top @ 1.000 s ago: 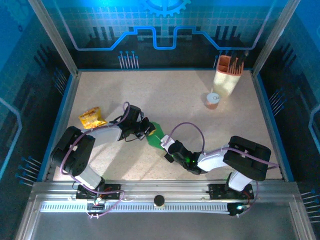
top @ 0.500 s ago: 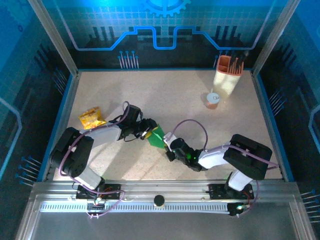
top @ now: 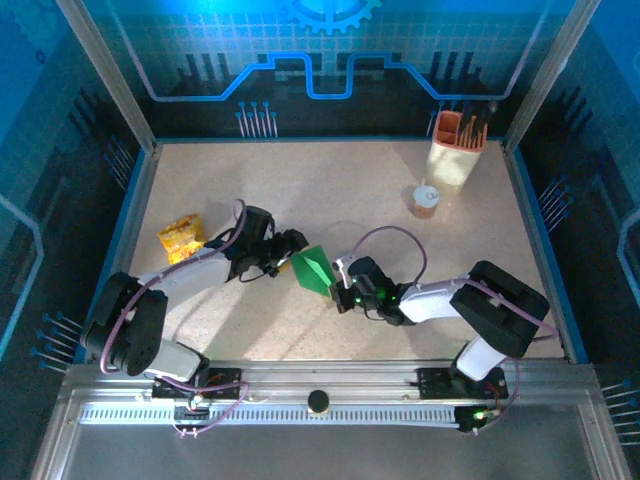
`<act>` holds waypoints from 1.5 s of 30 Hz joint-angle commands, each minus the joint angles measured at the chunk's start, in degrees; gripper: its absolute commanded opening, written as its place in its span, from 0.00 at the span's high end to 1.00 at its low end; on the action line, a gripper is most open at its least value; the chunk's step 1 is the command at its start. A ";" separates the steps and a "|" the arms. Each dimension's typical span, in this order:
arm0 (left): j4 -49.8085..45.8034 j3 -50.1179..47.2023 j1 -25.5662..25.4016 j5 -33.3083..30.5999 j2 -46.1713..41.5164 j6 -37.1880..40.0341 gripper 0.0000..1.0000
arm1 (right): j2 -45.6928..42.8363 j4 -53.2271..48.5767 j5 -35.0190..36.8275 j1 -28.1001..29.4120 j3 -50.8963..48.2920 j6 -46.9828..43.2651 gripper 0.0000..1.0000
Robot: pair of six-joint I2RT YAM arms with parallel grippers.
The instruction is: Fold a paper plane with a square sheet of paper (pick it up from the middle)
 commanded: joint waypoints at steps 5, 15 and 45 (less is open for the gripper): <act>-1.09 -0.86 0.26 0.35 -0.78 1.30 0.29 | 0.38 -0.58 -14.07 -4.32 2.12 7.06 0.97; 1.05 -1.79 0.26 1.88 0.27 0.54 0.35 | 3.82 2.99 -16.79 -5.23 1.75 11.25 0.97; 4.84 -0.53 -2.30 4.62 11.28 1.29 0.85 | 11.04 22.65 -20.10 -7.42 -5.87 25.48 0.97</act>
